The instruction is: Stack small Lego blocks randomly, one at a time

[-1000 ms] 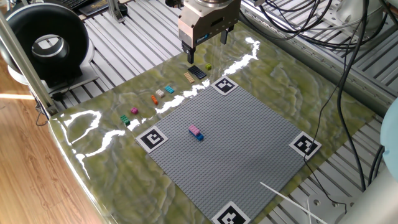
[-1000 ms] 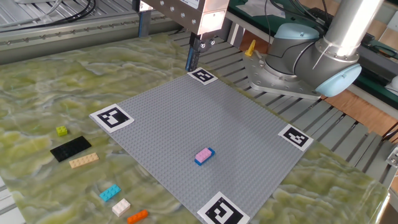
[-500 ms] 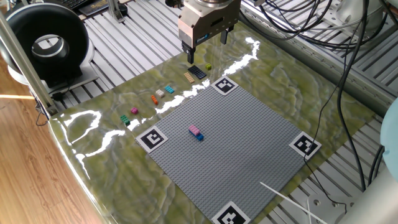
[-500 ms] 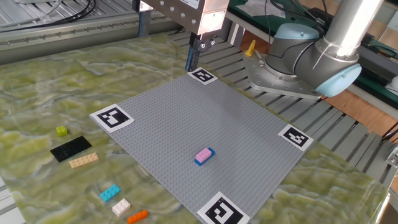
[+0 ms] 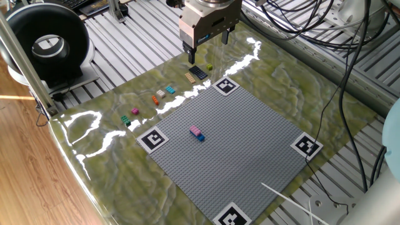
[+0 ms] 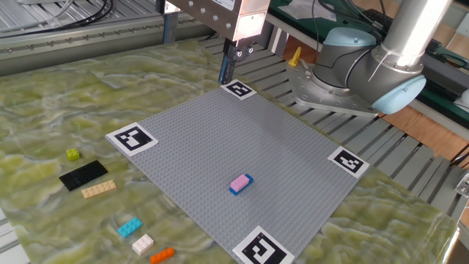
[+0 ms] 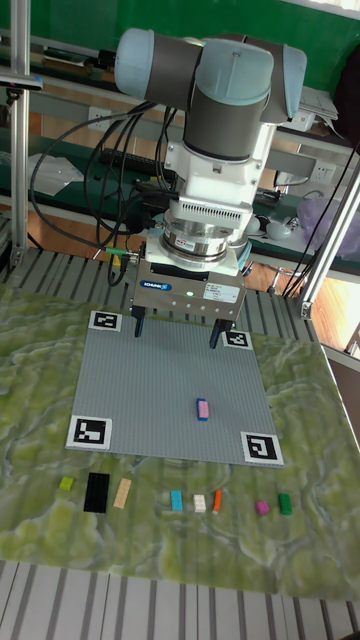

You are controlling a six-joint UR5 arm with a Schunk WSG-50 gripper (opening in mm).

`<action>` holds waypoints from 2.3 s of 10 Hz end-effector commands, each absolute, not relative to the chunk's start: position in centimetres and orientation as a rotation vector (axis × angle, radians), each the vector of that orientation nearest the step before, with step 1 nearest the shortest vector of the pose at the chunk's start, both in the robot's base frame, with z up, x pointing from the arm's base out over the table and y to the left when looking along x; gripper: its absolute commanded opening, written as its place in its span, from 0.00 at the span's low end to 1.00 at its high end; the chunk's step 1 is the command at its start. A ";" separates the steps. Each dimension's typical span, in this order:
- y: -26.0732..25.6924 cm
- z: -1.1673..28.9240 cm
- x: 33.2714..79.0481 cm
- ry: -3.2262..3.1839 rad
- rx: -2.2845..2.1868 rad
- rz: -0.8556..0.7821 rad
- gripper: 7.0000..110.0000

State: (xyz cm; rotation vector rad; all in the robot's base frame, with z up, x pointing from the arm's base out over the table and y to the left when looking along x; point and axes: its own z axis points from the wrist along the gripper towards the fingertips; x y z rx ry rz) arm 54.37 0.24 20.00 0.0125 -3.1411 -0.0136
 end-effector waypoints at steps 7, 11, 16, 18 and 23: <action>1.3 19.9 58.0 -3.293 0.032 -0.024 0.00; 1.0 19.8 58.0 -3.288 0.022 -0.018 0.00; 1.4 19.2 56.7 -3.236 -0.009 -0.044 0.00; 1.5 19.2 56.1 -3.211 -0.017 -0.049 0.00; 2.9 19.2 55.8 -3.197 0.010 -0.136 0.00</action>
